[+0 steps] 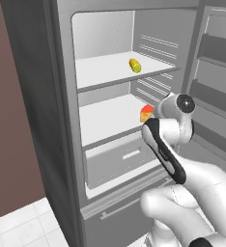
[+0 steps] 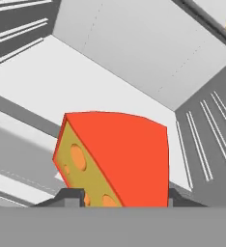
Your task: Take the cheese, fish, and corn from the fridge and place them on the plate on the dining counter to create an appetizer plate.
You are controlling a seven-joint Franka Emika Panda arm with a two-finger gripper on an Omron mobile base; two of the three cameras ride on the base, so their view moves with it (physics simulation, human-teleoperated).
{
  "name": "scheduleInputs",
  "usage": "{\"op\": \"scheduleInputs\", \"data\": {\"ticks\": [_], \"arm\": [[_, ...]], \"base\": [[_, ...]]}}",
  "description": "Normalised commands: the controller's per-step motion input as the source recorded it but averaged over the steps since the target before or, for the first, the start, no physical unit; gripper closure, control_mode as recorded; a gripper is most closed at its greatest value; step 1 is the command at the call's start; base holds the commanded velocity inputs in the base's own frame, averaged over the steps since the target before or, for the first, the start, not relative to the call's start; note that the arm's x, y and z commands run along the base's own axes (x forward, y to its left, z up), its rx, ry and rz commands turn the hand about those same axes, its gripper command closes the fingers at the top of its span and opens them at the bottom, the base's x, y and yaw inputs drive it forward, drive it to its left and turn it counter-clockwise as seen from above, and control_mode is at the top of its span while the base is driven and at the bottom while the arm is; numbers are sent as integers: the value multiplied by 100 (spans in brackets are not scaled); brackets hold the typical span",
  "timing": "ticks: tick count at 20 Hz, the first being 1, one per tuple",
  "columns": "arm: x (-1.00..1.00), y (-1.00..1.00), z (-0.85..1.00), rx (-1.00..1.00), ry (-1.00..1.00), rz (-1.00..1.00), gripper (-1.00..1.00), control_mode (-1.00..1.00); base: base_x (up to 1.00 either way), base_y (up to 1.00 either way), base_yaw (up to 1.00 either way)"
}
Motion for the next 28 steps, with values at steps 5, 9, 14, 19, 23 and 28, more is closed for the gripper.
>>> {"op": "scheduleInputs", "data": {"ticks": [5,9,14,19,23,28], "arm": [[-100,-16,47,0,-1,0,100,-100],[-100,-3,54,0,0,0,100,-100],[-99,0,59,0,0,0,100,-100],[-80,11,37,0,14,0,100,-100],[0,0,0,0,0,0,100,100],[0,0,0,0,0,0,100,100]], "base": [[0,0,0],[0,0,0],[0,0,0],[0,0,0],[-97,24,0],[-100,39,0]]}}
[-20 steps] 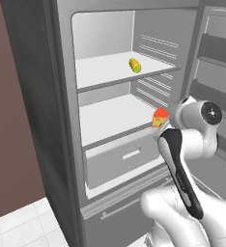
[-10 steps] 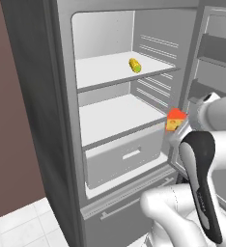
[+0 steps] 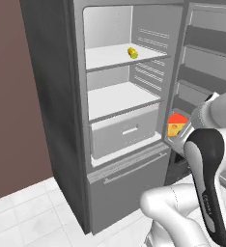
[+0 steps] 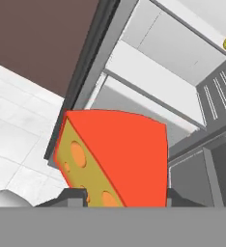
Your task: Take the cheese, fish, and corn from the fridge and place them on the plate on the dining counter to create an appetizer plate.
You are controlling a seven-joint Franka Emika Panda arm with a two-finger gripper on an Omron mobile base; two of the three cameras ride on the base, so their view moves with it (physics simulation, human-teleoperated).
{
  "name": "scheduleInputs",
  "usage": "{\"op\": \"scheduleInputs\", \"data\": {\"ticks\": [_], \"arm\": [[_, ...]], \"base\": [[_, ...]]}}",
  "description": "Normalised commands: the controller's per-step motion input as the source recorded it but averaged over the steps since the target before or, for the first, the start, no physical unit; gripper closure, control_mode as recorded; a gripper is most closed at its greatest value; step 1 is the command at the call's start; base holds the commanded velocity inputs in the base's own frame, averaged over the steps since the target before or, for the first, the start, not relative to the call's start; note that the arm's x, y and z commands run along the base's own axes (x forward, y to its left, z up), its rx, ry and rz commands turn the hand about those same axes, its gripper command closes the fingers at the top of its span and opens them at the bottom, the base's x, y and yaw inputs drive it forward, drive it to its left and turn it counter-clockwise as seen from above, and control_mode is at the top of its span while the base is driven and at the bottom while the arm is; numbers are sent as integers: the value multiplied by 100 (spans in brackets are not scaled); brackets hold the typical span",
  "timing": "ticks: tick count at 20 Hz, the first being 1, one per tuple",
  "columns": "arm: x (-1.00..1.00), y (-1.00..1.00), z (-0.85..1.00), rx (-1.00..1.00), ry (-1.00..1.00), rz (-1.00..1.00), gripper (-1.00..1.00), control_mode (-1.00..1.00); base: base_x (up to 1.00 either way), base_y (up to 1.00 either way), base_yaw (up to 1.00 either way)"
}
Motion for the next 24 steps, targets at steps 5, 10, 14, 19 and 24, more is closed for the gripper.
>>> {"op": "scheduleInputs", "data": {"ticks": [5,10,14,19,24], "arm": [[0,0,0,0,0,0,100,100],[0,0,0,0,0,0,100,100],[0,0,0,0,0,0,100,100],[0,0,0,0,0,0,100,100],[0,0,0,0,0,0,100,100]], "base": [[-100,89,0],[-78,100,0],[-51,100,0],[-84,100,0],[-100,100,0]]}}
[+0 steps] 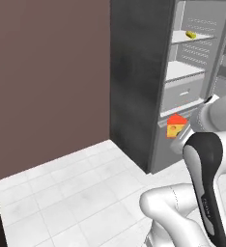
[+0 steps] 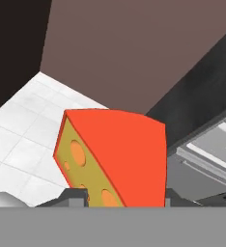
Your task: Take the cheese, fish, and corn from the fridge and place them on the plate on the dining counter to create an appetizer plate.
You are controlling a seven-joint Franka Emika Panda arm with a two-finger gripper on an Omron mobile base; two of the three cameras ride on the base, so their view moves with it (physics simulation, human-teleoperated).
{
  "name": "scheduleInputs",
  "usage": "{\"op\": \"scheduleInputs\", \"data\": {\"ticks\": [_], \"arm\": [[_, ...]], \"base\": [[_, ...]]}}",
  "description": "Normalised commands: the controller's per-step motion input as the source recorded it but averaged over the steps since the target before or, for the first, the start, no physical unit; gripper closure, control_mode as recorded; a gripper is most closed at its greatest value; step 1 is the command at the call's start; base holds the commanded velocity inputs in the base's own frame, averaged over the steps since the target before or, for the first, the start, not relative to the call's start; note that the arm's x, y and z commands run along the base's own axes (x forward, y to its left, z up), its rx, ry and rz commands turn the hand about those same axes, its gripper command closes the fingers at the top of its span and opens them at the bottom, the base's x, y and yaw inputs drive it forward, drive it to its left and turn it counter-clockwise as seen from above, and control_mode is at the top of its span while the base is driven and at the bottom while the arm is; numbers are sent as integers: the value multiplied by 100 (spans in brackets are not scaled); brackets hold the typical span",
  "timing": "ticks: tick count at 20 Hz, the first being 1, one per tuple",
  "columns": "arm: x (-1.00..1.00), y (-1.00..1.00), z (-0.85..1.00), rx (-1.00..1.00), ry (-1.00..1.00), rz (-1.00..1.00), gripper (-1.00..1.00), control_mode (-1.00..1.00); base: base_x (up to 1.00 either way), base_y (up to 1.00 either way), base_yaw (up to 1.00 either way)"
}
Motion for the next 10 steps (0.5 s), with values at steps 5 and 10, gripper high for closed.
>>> {"op": "scheduleInputs", "data": {"ticks": [5,10], "arm": [[0,0,0,0,0,0,100,100],[0,0,0,0,0,0,100,100]], "base": [[-100,52,0],[-100,-7,0]]}}
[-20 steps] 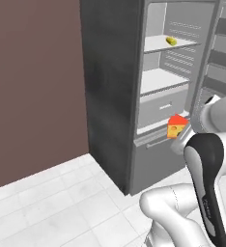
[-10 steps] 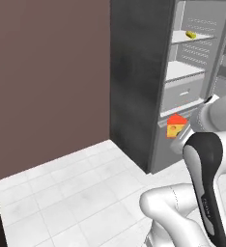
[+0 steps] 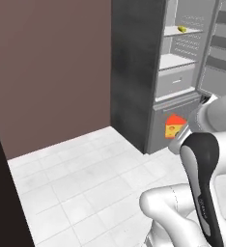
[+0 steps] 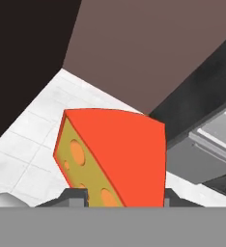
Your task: Take the cheese, fish, and corn from the fridge and place them on the plate on the dining counter to create an appetizer plate.
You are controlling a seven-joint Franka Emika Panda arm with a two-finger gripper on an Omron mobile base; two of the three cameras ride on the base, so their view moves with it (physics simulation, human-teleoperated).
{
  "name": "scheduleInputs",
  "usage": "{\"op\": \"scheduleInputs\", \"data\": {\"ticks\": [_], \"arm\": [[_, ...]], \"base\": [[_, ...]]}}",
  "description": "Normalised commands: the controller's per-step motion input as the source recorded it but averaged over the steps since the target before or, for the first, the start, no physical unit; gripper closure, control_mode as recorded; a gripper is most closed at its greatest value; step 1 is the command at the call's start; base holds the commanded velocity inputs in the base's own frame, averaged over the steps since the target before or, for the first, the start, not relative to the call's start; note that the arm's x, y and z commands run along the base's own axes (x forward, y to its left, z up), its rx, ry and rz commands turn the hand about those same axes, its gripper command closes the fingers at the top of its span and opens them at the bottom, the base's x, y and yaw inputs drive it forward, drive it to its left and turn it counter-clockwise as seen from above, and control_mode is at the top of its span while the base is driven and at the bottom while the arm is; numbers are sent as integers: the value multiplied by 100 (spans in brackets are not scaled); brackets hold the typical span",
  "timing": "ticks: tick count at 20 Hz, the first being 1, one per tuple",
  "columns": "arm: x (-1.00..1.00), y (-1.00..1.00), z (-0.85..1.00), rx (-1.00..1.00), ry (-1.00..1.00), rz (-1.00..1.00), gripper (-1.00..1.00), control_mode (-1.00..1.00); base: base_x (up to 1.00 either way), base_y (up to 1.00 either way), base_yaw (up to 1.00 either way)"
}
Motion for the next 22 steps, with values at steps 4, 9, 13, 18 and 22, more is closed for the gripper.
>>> {"op": "scheduleInputs", "data": {"ticks": [4,9,13,18,22], "arm": [[0,0,0,0,0,0,100,100],[0,0,0,0,0,0,100,100],[0,0,0,0,0,0,100,100],[0,0,0,0,0,0,100,100],[0,0,0,0,0,0,100,100]], "base": [[-100,-73,-1],[-100,-100,-2],[-100,-100,-3],[-100,-100,-3],[-100,-99,-5]]}}
